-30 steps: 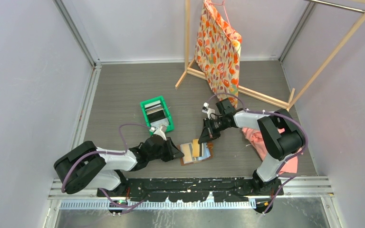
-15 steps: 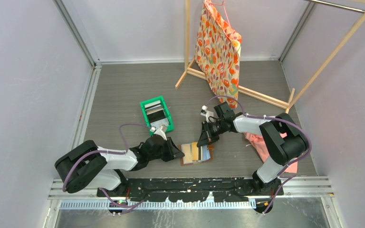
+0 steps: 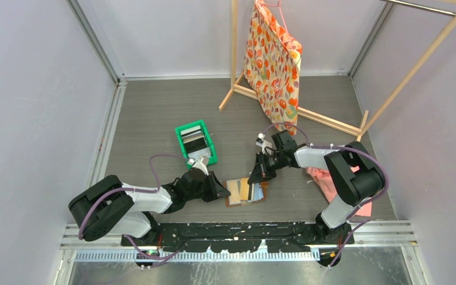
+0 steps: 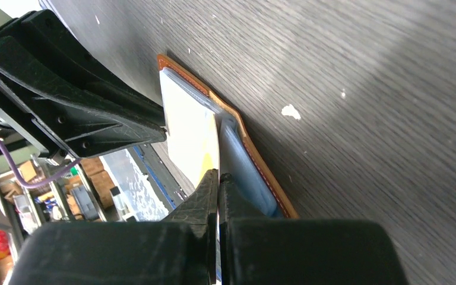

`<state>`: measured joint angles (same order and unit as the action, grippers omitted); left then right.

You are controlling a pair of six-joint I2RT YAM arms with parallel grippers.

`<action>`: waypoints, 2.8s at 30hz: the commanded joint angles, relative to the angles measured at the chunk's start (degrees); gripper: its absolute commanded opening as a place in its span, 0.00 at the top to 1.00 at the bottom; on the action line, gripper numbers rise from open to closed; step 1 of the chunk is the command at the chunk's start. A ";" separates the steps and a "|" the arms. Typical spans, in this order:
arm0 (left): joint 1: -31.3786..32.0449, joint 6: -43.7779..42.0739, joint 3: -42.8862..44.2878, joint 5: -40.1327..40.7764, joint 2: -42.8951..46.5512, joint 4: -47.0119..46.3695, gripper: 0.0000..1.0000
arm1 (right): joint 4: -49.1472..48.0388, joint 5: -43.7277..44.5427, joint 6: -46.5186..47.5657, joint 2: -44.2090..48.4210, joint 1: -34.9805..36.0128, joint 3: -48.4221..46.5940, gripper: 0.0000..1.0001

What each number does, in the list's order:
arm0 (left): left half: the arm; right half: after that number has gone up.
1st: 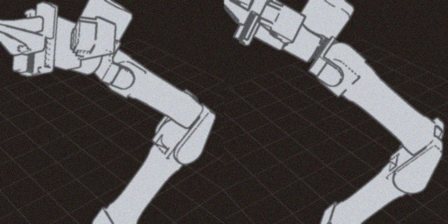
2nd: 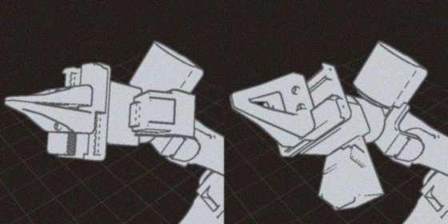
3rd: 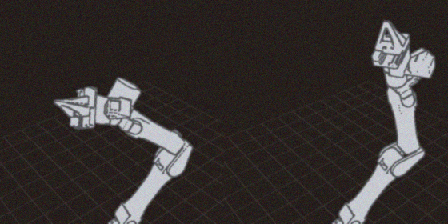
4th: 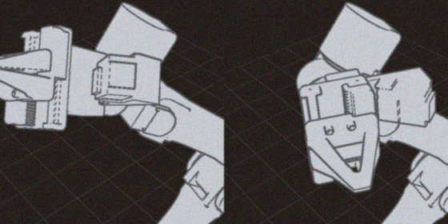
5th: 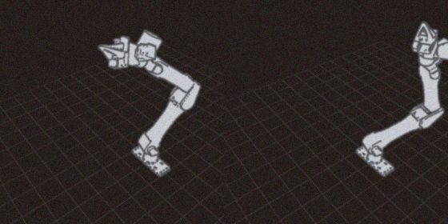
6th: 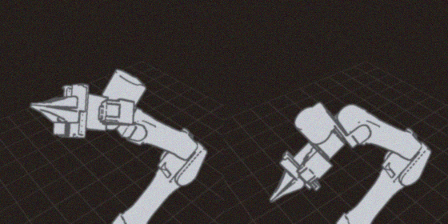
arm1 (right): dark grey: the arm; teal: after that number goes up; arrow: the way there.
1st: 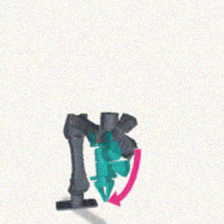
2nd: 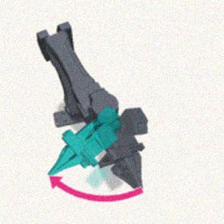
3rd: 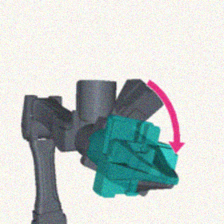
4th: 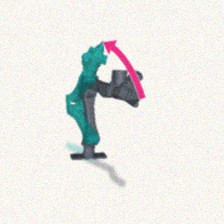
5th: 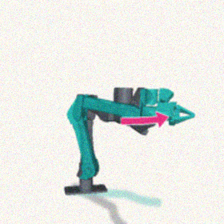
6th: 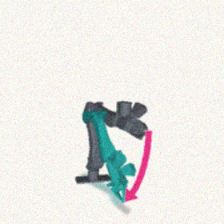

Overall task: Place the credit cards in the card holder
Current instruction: Insert the credit card into the card holder.

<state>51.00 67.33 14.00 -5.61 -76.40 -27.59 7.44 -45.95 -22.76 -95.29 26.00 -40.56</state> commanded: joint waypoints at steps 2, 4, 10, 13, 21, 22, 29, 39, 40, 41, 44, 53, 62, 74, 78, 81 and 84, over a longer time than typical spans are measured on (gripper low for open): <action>0.24 -0.32 0.41 0.35 -0.07 1.75 0.80 | -3.08 0.74 -2.10 1.27 -0.09 2.27 0.99; 0.24 -0.35 0.41 0.34 0.17 1.80 0.80 | -3.30 0.49 -1.86 0.68 0.38 2.37 0.99; 0.24 -0.52 0.59 -0.12 -0.32 1.18 0.80 | -3.90 0.44 -1.92 -0.69 1.87 1.51 0.99; 0.24 -0.53 0.72 -0.53 -0.66 0.58 0.80 | -4.42 -0.09 -3.09 -2.25 2.10 0.90 0.99; 0.24 -0.61 0.77 -0.55 -0.24 0.99 0.80 | -2.28 -1.30 -4.75 -4.58 2.19 -0.34 0.97; 0.24 -0.66 0.77 -0.50 -0.16 1.04 0.80 | -2.30 -1.33 -4.73 -4.48 2.17 -0.27 0.97; 0.24 -0.80 0.70 -0.45 -0.08 1.09 0.80 | 0.12 -2.01 -4.02 -4.78 2.21 -1.12 0.94; 0.24 -0.92 0.59 -0.11 -0.03 1.21 0.80 | 0.96 -4.23 -2.35 -1.70 2.20 1.17 0.90; 0.24 -0.92 0.59 -0.03 0.14 1.37 0.80 | 0.99 -4.37 -2.49 -1.60 2.21 1.32 0.91; 0.24 -0.97 0.66 0.05 0.22 1.54 0.80 | 1.07 -4.45 -2.61 -1.49 2.19 1.43 0.91; 0.24 -1.06 0.74 0.17 0.50 1.90 0.80 | 1.05 -5.29 -2.56 -0.63 2.08 2.30 0.91; 0.24 -1.15 1.12 -0.54 -0.11 1.56 0.81 | 3.31 -5.64 -0.58 -1.08 1.73 1.65 0.90; 0.24 -1.06 0.84 -0.52 1.34 1.05 0.77 | 2.18 -1.30 -0.99 2.44 -0.82 2.27 0.96; 0.24 -2.59 0.33 -0.43 9.45 6.01 0.61 | 2.81 -2.82 -0.28 1.36 -1.10 1.07 0.98; 0.24 -3.22 -0.33 0.49 17.01 13.03 0.60 | 0.63 -3.67 -1.34 2.78 -1.12 2.89 0.98; 0.32 -0.95 -1.78 0.51 22.59 15.86 0.60 | 0.12 -3.54 -1.45 1.87 -1.11 2.98 0.98; 1.48 2.89 -3.34 0.66 26.10 15.48 0.66 | 0.36 -3.48 -1.34 1.13 -1.13 2.58 0.97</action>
<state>51.11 66.65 12.53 -5.96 -53.82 -15.00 9.02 -49.89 -24.60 -94.59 24.99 -37.98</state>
